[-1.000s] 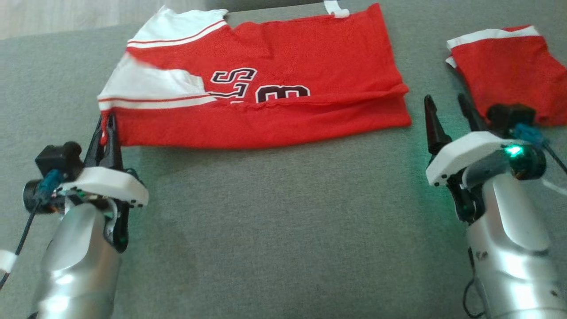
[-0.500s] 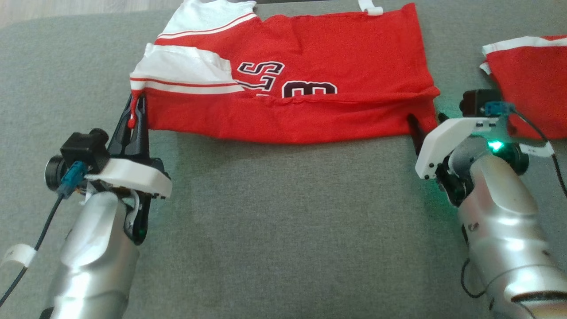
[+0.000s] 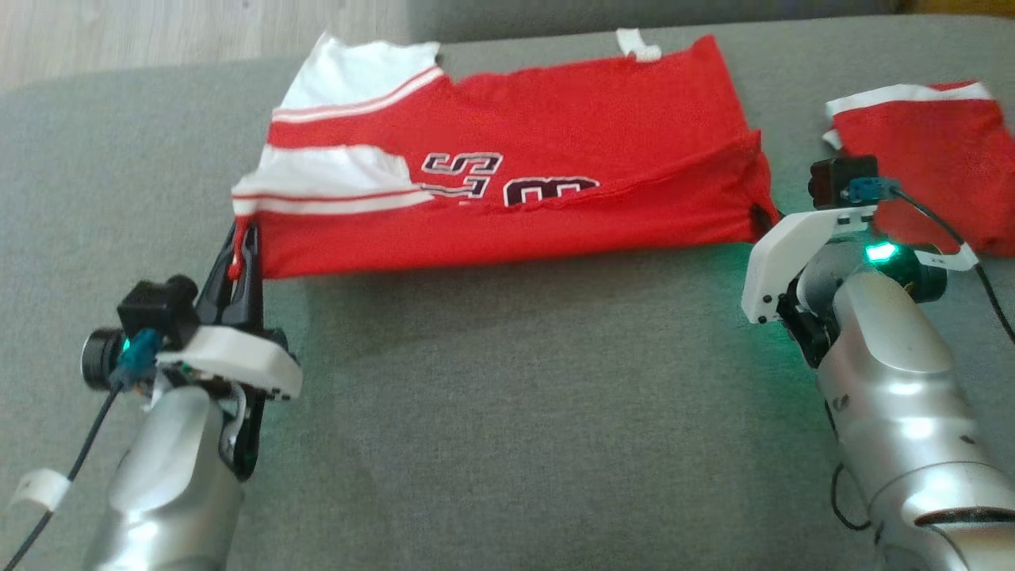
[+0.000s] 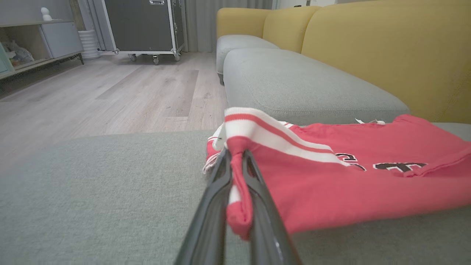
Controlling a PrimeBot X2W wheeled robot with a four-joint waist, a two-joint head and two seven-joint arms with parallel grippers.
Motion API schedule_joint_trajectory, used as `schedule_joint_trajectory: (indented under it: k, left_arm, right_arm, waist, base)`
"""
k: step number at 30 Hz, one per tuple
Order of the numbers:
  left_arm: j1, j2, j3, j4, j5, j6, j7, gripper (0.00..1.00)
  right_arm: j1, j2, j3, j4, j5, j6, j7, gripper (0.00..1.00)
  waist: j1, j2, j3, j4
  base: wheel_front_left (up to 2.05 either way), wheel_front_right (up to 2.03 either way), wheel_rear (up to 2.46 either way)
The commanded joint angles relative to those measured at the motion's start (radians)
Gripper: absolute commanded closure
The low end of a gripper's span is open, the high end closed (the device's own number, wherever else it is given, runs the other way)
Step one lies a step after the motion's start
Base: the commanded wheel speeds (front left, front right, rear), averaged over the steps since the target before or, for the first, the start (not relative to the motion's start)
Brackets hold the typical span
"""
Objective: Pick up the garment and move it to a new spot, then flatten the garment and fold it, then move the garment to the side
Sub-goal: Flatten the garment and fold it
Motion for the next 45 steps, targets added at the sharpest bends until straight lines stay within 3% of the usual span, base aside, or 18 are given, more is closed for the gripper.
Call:
schedule_joint_trajectory:
  k: [1,15,25,31,32,33,34,35,45]
  left_arm:
    - [-0.015,0.044,0.033,-0.023,-0.003,0.009,-0.006,1.0]
    - [0.164,0.049,-0.011,-0.021,-0.028,0.006,0.12,1.0]
    - [0.286,0.065,-0.038,-0.146,-0.048,0.021,0.258,1.0]
    - [0.322,0.067,-0.046,-0.199,-0.053,0.04,0.285,1.0]
    - [0.325,0.067,-0.046,-0.203,-0.053,0.043,0.285,1.0]
    - [0.327,0.068,-0.045,-0.208,-0.054,0.047,0.282,0.76]
    - [0.327,0.068,-0.043,-0.213,-0.052,0.053,0.273,0.2]
    - [0.326,0.066,-0.039,-0.218,-0.052,0.059,0.261,0.0]
    - [0.272,0.064,-0.008,-0.262,-0.059,0.035,0.059,0.0]
  right_arm:
    - [-0.018,0.004,0.016,-0.036,0.0,-0.001,-0.012,1.0]
    - [0.247,-0.046,0.058,-0.191,0.135,-0.001,0.061,1.0]
    - [0.469,-0.035,0.007,-0.43,0.178,-0.001,0.151,1.0]
    - [0.544,-0.015,-0.02,-0.541,0.17,-0.001,0.192,1.0]
    - [0.551,-0.012,-0.021,-0.56,0.169,-0.001,0.186,0.8]
    - [0.555,-0.008,-0.026,-0.578,0.17,-0.001,0.177,0.0]
    - [0.558,-0.005,-0.025,-0.595,0.173,-0.001,0.167,0.0]
    - [0.559,-0.002,-0.022,-0.612,0.174,-0.001,0.153,0.0]
    - [0.51,0.009,0.018,-0.731,0.234,-0.001,-0.131,0.0]
  waist:
    - [0.0,-0.0001,-0.021,-0.015]
    - [0.0,-0.0001,-0.2,-0.043]
    - [0.0,-0.0001,-0.227,-0.042]
    - [0.0,-0.0001,-0.219,-0.047]
    - [0.0,-0.0001,-0.216,-0.049]
    - [0.0,-0.0001,-0.213,-0.051]
    - [0.0,-0.0001,-0.209,-0.053]
    - [0.0,-0.0001,-0.205,-0.056]
    - [0.0,-0.0001,-0.155,-0.083]
  base:
    - [0.0,0.0,0.0]
    - [0.0,0.0,0.0]
    - [0.0,0.0,0.0]
    - [0.0,0.0,0.0]
    - [0.0,0.0,0.0]
    - [0.0,0.0,0.0]
    - [0.0,0.0,0.0]
    - [0.0,0.0,0.0]
    - [0.0,0.0,0.0]
